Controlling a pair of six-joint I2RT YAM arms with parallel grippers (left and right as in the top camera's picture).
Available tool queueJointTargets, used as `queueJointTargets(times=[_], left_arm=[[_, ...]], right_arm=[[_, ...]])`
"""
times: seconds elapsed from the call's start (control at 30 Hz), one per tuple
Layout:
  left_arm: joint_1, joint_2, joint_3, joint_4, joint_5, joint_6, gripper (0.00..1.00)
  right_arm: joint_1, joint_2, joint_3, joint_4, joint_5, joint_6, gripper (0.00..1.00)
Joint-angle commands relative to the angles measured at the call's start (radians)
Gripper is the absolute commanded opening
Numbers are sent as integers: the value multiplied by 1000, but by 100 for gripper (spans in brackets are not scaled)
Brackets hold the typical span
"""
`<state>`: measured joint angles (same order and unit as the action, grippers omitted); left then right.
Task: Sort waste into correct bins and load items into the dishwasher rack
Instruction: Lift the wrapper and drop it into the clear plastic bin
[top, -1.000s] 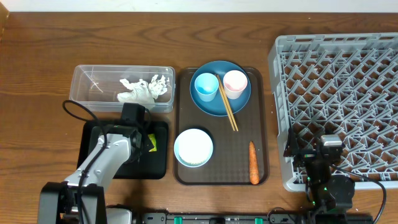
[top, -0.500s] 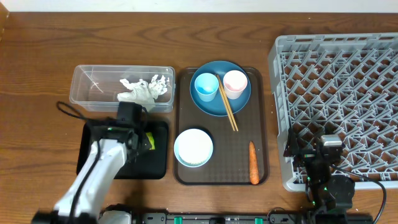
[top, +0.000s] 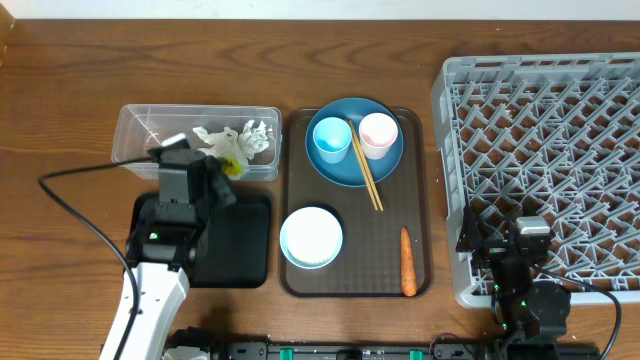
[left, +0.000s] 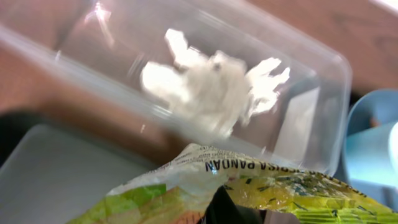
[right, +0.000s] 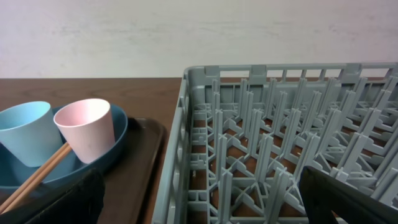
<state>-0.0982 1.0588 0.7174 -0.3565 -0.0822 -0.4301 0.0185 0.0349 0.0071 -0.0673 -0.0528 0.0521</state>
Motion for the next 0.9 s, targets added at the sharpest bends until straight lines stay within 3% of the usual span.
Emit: queueJointTargets(times=[0.0,0.3,0.4,0.67,0.87], left_arm=[[5,58,18,87,-15,79,6],[6,282,18,326,-16,125,8],[6,301,18,362,-16,127,50],[5,189,21,363,-12,126,56],[-41,-14,21,175,86,56,56]], right_arm=[[-1,0,-2,-4,0,-5,99],[-1,0,-2,-4,0,-5,99],[-1,0,-2,-4,0,-5,99],[-1,0,-2,-4,0,-5,99],[-1,0,-2,-4,0,-5,99]])
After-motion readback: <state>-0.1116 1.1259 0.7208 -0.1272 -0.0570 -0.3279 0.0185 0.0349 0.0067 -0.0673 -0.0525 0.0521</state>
